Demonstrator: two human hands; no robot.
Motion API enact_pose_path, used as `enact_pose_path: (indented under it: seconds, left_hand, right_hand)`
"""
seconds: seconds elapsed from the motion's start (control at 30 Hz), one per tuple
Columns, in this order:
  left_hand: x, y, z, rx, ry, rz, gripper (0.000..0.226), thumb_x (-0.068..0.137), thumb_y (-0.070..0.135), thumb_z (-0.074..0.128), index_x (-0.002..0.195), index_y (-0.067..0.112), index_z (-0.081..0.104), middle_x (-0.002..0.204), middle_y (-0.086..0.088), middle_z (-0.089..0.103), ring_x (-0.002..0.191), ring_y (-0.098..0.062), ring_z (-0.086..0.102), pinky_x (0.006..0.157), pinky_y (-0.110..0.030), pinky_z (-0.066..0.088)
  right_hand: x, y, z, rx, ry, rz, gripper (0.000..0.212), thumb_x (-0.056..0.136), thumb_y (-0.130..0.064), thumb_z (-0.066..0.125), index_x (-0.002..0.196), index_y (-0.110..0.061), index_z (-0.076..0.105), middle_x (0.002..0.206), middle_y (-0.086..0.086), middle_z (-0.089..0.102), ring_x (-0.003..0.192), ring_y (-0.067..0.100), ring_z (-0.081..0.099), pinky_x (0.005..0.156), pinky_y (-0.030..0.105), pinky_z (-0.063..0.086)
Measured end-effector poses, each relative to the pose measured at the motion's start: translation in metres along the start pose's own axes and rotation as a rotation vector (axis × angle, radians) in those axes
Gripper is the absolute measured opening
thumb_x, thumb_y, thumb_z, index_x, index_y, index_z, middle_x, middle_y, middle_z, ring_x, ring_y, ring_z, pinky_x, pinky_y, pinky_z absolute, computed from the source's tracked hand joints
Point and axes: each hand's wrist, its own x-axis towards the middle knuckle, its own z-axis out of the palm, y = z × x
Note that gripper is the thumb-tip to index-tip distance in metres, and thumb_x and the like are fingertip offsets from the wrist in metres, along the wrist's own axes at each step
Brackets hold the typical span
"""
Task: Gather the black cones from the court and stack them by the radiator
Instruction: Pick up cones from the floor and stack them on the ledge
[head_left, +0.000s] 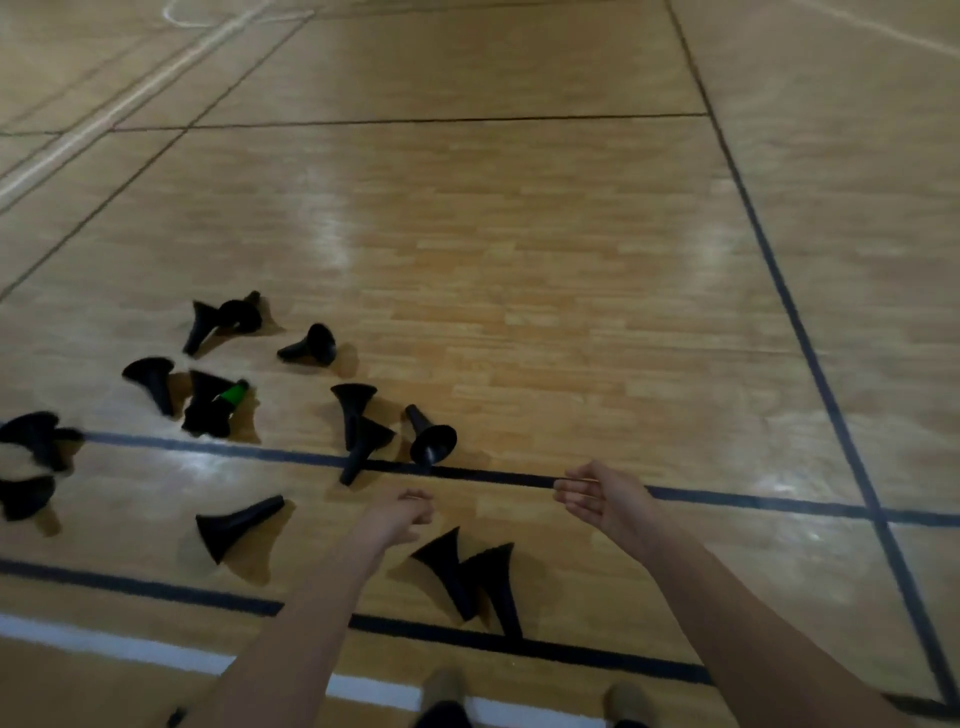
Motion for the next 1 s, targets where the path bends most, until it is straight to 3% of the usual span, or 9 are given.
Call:
enact_pose_path:
  seconds: [0.27,0.53,0.73,0.83,1.0]
  left_hand:
    - [0.033,0.026,-0.015,0.244,-0.082,0.102,0.016,0.093,0.014,0.056,0.108,0.014,0.063,0.108,-0.008,0.063,0.102,-0.019,0.06,0.09,-0.036,0.049]
    - [0.05,-0.013,0.016,0.434,-0.193,0.058,0.014,0.091,0.013,0.059,0.105,0.014,0.061,0.107,-0.012,0.065,0.098,-0.02,0.063,0.088,-0.035,0.049]
    - [0.07,-0.019,0.04,0.572,-0.301,0.07,0.013,0.092,0.015,0.057,0.103,0.017,0.062,0.105,-0.006,0.063,0.094,-0.014,0.061,0.086,-0.031,0.047]
    - [0.094,-0.02,0.048,0.686,-0.327,0.137,0.01,0.092,0.016,0.057,0.1,0.019,0.061,0.105,-0.005,0.063,0.094,-0.015,0.06,0.075,-0.027,0.046]
    - [0.151,-0.019,0.064,0.954,-0.405,0.276,0.017,0.09,0.013,0.055,0.106,0.015,0.062,0.109,-0.005,0.061,0.1,-0.019,0.057,0.08,-0.028,0.045]
  right_hand:
    - [-0.011,0.042,0.03,0.186,0.112,-0.04,0.027,0.101,-0.017,0.042,0.112,0.003,0.058,0.107,0.02,0.068,0.1,0.029,0.067,0.092,0.037,0.052]
    - [0.003,0.101,0.002,0.409,0.185,0.018,0.022,0.099,-0.013,0.045,0.11,0.001,0.058,0.107,0.019,0.067,0.102,0.03,0.065,0.087,0.035,0.053]
    - [0.008,0.13,-0.012,0.532,0.3,0.038,0.023,0.1,-0.014,0.046,0.111,0.001,0.058,0.107,0.018,0.067,0.102,0.028,0.065,0.08,0.034,0.054]
    - [0.016,0.144,-0.01,0.606,0.359,0.027,0.024,0.1,-0.014,0.045,0.112,0.001,0.058,0.108,0.019,0.067,0.104,0.029,0.064,0.085,0.035,0.053]
    - [0.046,0.173,0.004,0.722,0.52,0.044,0.026,0.099,-0.015,0.045,0.111,0.004,0.06,0.104,0.017,0.069,0.101,0.028,0.066,0.074,0.03,0.053]
